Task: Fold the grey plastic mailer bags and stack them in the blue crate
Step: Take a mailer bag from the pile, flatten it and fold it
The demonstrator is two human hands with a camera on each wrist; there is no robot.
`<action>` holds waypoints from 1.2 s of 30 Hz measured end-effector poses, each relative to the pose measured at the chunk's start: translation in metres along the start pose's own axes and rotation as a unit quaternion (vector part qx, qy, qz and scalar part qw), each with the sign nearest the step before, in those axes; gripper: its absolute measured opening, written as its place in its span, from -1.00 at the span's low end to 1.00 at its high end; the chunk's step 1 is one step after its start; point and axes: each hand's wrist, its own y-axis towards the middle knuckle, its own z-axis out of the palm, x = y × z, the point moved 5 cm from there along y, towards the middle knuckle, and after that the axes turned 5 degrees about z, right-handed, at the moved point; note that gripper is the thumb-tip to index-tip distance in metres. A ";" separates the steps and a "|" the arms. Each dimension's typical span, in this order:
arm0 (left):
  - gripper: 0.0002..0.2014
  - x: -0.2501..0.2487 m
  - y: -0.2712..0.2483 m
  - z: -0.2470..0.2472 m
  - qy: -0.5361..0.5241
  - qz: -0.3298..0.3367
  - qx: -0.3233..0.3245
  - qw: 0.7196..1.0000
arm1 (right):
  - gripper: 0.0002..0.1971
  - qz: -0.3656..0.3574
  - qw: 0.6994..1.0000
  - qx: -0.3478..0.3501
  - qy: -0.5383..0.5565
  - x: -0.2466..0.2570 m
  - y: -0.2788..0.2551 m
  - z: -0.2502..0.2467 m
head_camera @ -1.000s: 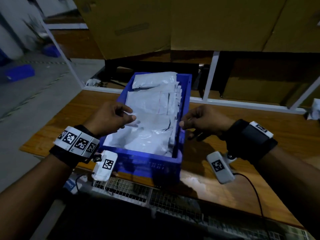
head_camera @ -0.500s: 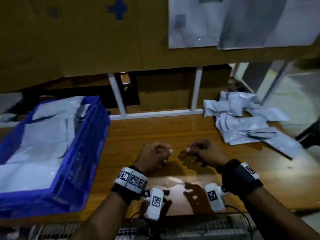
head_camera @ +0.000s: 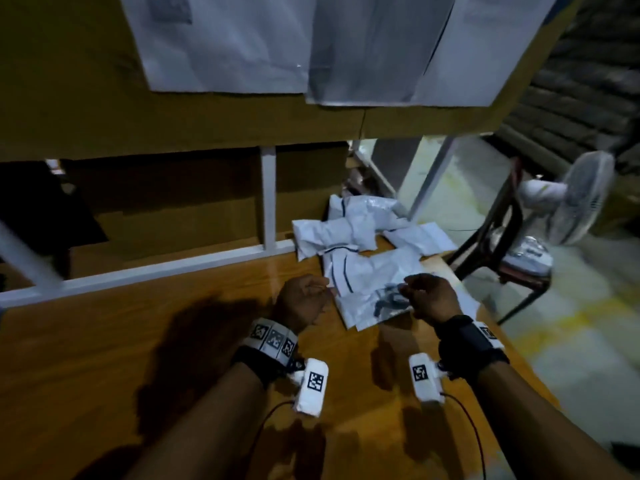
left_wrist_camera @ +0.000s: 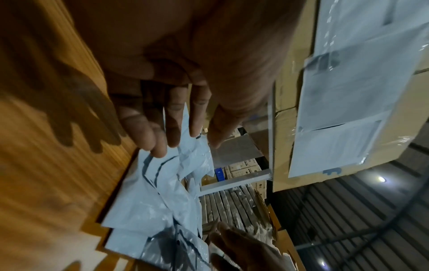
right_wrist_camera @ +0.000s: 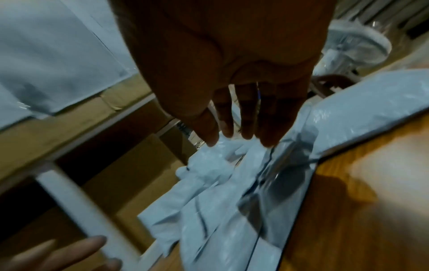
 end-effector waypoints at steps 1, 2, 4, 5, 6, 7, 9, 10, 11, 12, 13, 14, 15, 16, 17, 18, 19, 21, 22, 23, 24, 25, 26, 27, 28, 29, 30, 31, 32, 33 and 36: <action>-0.78 -0.002 0.015 0.008 -0.002 0.001 0.004 1.000 | -0.58 -0.006 0.998 -0.034 -0.043 0.000 0.019 -0.008; -0.69 -0.003 0.028 0.014 0.000 0.005 0.004 1.000 | -0.58 -0.010 0.995 -0.058 -0.076 0.000 0.036 -0.014; -0.60 -0.002 0.048 0.022 0.006 0.002 0.000 1.000 | -0.54 -0.012 0.990 -0.075 -0.118 0.000 0.070 -0.018; -0.59 0.000 0.056 0.027 -0.004 -0.008 0.005 1.000 | -0.51 -0.004 0.987 -0.070 -0.143 0.000 0.084 -0.016; -0.61 0.003 0.062 0.032 -0.015 -0.022 0.009 1.000 | -0.48 0.011 0.983 -0.059 -0.174 -0.007 0.102 -0.011; -0.62 0.006 0.068 0.037 -0.021 -0.034 0.012 0.999 | -0.46 0.022 0.976 -0.045 -0.210 -0.013 0.118 -0.005; -0.61 0.013 0.077 0.043 -0.022 -0.049 0.011 0.999 | -0.52 0.055 0.971 -0.011 -0.233 -0.032 0.149 0.009; -0.61 0.016 0.081 0.046 -0.023 -0.055 0.009 0.998 | -0.55 0.064 0.973 -0.006 -0.222 -0.030 0.150 0.013; -0.61 0.018 0.083 0.048 -0.027 -0.060 0.010 0.998 | -0.56 0.071 0.973 0.002 -0.219 -0.026 0.150 0.015; -0.60 0.020 0.084 0.050 -0.036 -0.067 0.010 0.997 | -0.59 0.069 0.973 0.011 -0.219 -0.017 0.145 0.016; -0.60 0.023 0.086 0.052 -0.045 -0.072 0.011 0.996 | -0.61 0.075 0.972 0.018 -0.223 -0.013 0.144 0.016; -0.60 0.024 0.087 0.054 -0.053 -0.078 0.010 0.996 | -0.60 0.084 0.969 0.015 -0.234 -0.010 0.144 0.014; -0.60 0.025 0.088 0.054 -0.058 -0.080 0.010 0.995 | -0.53 0.095 0.967 0.003 -0.238 -0.008 0.140 0.010; -0.60 0.024 0.087 0.054 -0.065 -0.083 0.009 0.994 | -0.43 0.101 0.965 -0.012 -0.240 -0.005 0.137 0.006; -0.61 0.025 0.087 0.053 -0.073 -0.086 0.006 0.994 | -0.34 0.102 0.967 -0.029 -0.233 -0.003 0.134 0.003; -0.61 0.025 0.086 0.052 -0.079 -0.090 0.002 0.993 | -0.30 0.098 0.970 -0.038 -0.219 -0.001 0.130 -0.001; -0.61 0.026 0.085 0.051 -0.083 -0.092 0.001 0.992 | -0.29 0.096 0.973 -0.041 -0.204 0.001 0.125 -0.005; -0.62 0.024 0.080 0.049 -0.086 -0.089 -0.003 0.992 | -0.21 0.078 0.978 -0.044 -0.189 0.007 0.117 -0.015; -0.63 0.022 0.076 0.047 -0.085 -0.084 -0.006 0.993 | -0.16 0.059 0.980 -0.047 -0.183 0.011 0.113 -0.020; -0.64 0.021 0.072 0.045 -0.081 -0.076 -0.010 0.994 | -0.14 0.041 0.985 -0.050 -0.163 0.015 0.108 -0.025; -0.65 0.020 0.067 0.042 -0.076 -0.065 -0.017 0.995 | -0.14 0.021 0.988 -0.059 -0.144 0.017 0.106 -0.030; -0.66 0.019 0.062 0.039 -0.068 -0.053 -0.024 0.996 | -0.19 0.001 0.990 -0.068 -0.124 0.021 0.100 -0.035; -0.67 0.018 0.056 0.035 -0.061 -0.039 -0.033 0.997 | -0.26 -0.024 0.990 -0.076 -0.113 0.024 0.095 -0.040; -0.67 0.017 0.049 0.032 -0.056 -0.028 -0.040 0.997 | -0.35 -0.050 0.991 -0.083 -0.097 0.027 0.090 -0.043; -0.67 0.016 0.041 0.029 -0.055 -0.020 -0.046 0.997 | -0.42 -0.073 0.990 -0.087 -0.086 0.031 0.082 -0.047; -0.68 0.014 0.032 0.026 -0.056 -0.016 -0.051 0.997 | -0.47 -0.084 0.990 -0.089 -0.071 0.035 0.073 -0.049; -0.72 0.011 0.022 0.023 -0.054 -0.011 -0.056 0.997 | -0.51 -0.085 0.991 -0.088 -0.055 0.036 0.064 -0.050; -0.75 0.010 0.010 0.020 -0.046 -0.006 -0.063 0.997 | -0.56 -0.083 0.993 -0.079 -0.027 0.036 0.055 -0.050; -0.78 0.010 -0.002 0.017 -0.038 0.001 -0.069 0.997 | -0.64 -0.078 0.995 -0.064 0.014 0.036 0.045 -0.048; -0.79 0.010 -0.014 0.013 -0.033 0.005 -0.079 0.996 | -0.73 -0.081 0.994 -0.051 0.054 0.036 0.036 -0.045; -0.77 0.022 -0.053 0.005 -0.030 0.005 -0.111 0.993 | -0.91 -0.094 0.989 -0.046 0.104 0.027 0.011 -0.039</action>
